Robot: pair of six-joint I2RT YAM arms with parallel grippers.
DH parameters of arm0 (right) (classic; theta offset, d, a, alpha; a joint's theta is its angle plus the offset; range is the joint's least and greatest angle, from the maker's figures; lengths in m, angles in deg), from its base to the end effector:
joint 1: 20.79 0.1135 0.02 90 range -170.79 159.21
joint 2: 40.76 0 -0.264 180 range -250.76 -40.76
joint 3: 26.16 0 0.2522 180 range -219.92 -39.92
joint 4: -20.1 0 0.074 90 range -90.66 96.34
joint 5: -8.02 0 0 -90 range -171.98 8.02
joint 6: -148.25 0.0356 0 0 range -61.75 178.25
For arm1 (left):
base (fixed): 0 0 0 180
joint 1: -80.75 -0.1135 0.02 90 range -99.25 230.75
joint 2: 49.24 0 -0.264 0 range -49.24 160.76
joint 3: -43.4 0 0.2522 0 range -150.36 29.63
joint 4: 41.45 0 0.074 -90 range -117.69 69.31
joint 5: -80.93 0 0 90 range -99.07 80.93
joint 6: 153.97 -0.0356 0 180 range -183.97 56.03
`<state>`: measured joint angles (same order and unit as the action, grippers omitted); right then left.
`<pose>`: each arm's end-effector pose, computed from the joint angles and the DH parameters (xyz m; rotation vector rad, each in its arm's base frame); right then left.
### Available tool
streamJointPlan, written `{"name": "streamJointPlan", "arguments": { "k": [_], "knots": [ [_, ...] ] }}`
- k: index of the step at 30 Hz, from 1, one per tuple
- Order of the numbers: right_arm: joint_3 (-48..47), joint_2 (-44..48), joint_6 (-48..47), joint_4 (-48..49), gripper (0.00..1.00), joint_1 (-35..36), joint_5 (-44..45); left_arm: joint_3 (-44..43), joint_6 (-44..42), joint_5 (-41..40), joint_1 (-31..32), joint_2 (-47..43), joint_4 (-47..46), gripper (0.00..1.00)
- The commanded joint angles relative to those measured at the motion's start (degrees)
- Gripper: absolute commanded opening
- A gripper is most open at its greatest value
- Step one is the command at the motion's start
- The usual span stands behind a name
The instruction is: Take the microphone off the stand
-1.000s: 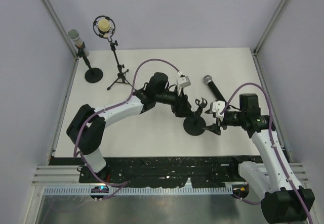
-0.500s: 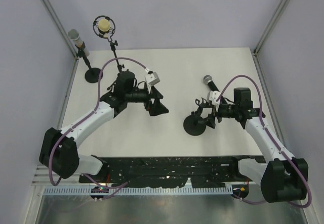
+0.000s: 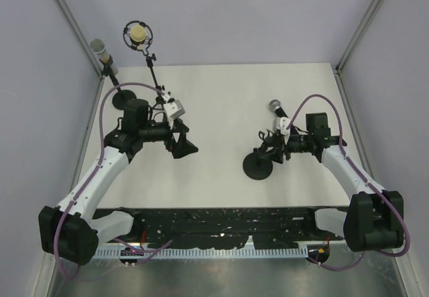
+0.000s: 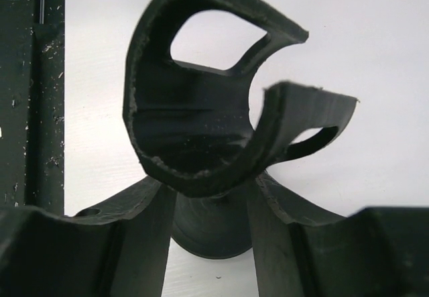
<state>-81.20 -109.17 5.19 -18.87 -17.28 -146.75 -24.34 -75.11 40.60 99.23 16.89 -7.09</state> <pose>0.2203 0.0458 0.2301 -1.3070 1.5309 0.8519 0.2256 -0.1040 0.3095 1.0024 1.8095 -0.9964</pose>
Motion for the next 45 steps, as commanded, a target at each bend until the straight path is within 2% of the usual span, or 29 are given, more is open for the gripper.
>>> {"name": "streamJointPlan", "arguments": {
  "k": [1,7,14,18,22,26,30,34,35,38,40,42,45],
  "knots": [
    [-2.06,-0.42,-1.08,1.39,0.46,0.36,-2.9,0.54,-4.59,1.74,-3.88,-4.86,6.63,1.0],
    [-2.05,-1.12,-0.82,1.92,0.37,1.32,-2.9,2.64,-5.83,3.77,-9.68,-10.22,9.28,0.99],
    [-1.7,0.19,5.22,7.01,0.06,1.85,-1.59,5.99,-5.56,3.33,-11.62,-14.1,7.53,1.0],
    [-1.35,3.7,15.75,15.26,0.06,1.94,0.87,6.16,-4.77,3.59,-12.24,-13.92,6.91,1.0],
    [-1.79,8.01,25.79,24.32,0.06,1.94,7.63,7.13,-4.42,3.33,-12.59,-13.83,6.12,1.0],
    [-4.86,10.57,29.94,28.37,0.05,1.85,15.71,7.74,-4.33,3.07,-13.03,-14.18,5.42,1.0],
    [-8.99,9.78,31.61,30.3,0.05,1.68,29.07,8.36,-3.89,2.54,-13.21,-14.71,4.36,1.0],
    [-12.59,5.04,33.36,34.43,0.05,-2.09,42.69,8.97,-3.54,2.01,-13.56,-15.24,3.57,0.99],
    [-13.3,2.86,34.59,34.7,0.05,-4.36,42.97,9.15,-3.45,2.1,-13.65,-15.24,3.31,1.0],
    [-15.5,-0.24,35.22,32.69,0.06,-7.72,31.25,9.41,-3.37,2.18,-13.91,-15.59,2.96,1.0],
    [-12.8,0.72,33.47,32.24,0.07,-7.81,25.35,9.5,-3.37,2.27,-13.91,-15.77,2.87,1.0],
    [-9.55,2.04,33.02,33.73,0.08,-7.64,22.77,9.59,-3.28,2.36,-14.0,-15.68,2.6,1.0],
    [-7.77,2.31,32.05,33.21,0.08,-7.46,24.24,9.59,-2.84,2.45,-14.0,-15.5,2.25,1.0]
  ]
}}
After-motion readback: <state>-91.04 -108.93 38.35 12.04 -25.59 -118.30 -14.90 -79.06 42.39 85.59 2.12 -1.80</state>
